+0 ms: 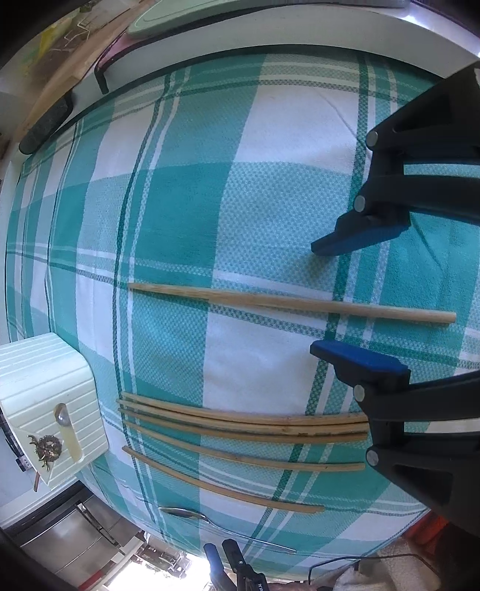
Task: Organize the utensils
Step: 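Close the left tool on the second spoon while the right tool holds its chopstick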
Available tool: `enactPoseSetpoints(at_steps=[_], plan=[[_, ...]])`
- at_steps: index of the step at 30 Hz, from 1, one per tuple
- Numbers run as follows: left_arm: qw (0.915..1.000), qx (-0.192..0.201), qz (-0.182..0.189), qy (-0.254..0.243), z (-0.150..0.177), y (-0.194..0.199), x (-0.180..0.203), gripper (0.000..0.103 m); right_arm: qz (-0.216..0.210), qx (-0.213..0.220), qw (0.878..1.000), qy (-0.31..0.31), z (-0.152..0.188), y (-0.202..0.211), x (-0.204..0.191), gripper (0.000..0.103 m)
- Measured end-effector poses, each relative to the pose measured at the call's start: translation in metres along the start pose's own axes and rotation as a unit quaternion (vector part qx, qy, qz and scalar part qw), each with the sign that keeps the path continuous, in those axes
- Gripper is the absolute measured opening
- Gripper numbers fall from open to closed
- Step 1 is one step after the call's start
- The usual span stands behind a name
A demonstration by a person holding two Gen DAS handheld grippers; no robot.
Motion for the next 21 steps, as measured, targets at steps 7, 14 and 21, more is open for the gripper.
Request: enactPoseSetpoints(at_steps=[7,14,21], plan=[[0.9995,-0.009,-0.027,-0.015,-0.022,-0.02,0.01,0.081,-0.004,0.006,1.0,-0.007,-0.024,-0.008,0.002,0.048],[0.9968,-0.011,-0.074,-0.029,-0.038,-0.037,0.012,0.085,0.005,0.007,1.0,-0.003,-0.052,-0.015,0.004,0.048],[0.9976,-0.005,-0.058,-0.036,-0.042,-0.034,0.023,0.059,0.035,0.014,0.999,0.009,-0.096,-0.029,0.002,0.017]])
Point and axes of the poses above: each gripper's, at about its wrist camera, not at the fingertips, and y roughly against the way its jaws point, x to its right, z to its underside, the point moved 7 cm from there along -y, roughly the way its jaws point, and after that the axes turned 12 degrees about -z, right-handed, at the moved point
